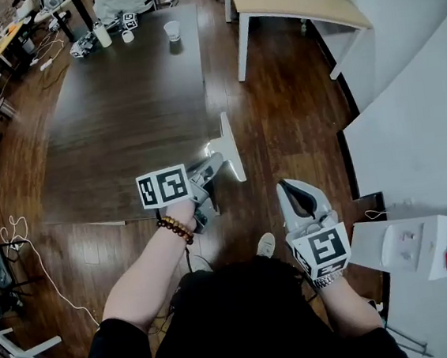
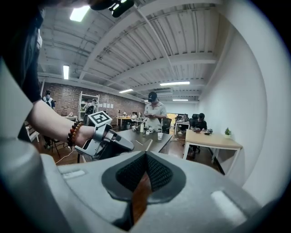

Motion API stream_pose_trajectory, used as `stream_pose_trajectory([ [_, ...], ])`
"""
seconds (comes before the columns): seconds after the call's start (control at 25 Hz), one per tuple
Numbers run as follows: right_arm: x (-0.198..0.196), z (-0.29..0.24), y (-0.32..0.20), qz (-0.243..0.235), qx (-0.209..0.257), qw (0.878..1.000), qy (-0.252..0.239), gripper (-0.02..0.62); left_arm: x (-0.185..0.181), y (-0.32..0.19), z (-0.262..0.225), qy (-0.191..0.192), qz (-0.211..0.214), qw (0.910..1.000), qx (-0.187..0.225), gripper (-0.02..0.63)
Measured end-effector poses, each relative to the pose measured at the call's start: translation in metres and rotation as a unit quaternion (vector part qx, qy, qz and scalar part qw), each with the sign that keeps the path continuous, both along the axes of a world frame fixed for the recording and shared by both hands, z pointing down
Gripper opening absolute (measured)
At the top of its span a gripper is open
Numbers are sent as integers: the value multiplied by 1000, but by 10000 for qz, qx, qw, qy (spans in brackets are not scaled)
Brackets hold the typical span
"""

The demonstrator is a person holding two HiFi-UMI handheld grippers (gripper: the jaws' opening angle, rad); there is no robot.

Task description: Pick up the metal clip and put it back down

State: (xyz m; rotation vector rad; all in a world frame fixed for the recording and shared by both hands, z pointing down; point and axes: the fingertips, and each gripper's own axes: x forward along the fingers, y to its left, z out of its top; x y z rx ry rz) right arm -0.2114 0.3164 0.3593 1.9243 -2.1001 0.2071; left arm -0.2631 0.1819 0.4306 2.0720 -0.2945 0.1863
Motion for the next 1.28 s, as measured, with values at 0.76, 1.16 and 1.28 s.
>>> stream_pose_trajectory([
  [0.76, 218, 10, 55, 578, 43, 9981, -229, -12, 217, 27, -7, 5, 268, 9996, 97, 25],
  [1.16, 290, 14, -14, 716, -186, 9972, 58, -12, 300, -45, 3, 296, 404, 9987, -73, 25],
  [1.28, 305, 10, -47, 665, -302, 9972, 174, -12, 320, -73, 3, 411, 419, 9982, -149, 25],
])
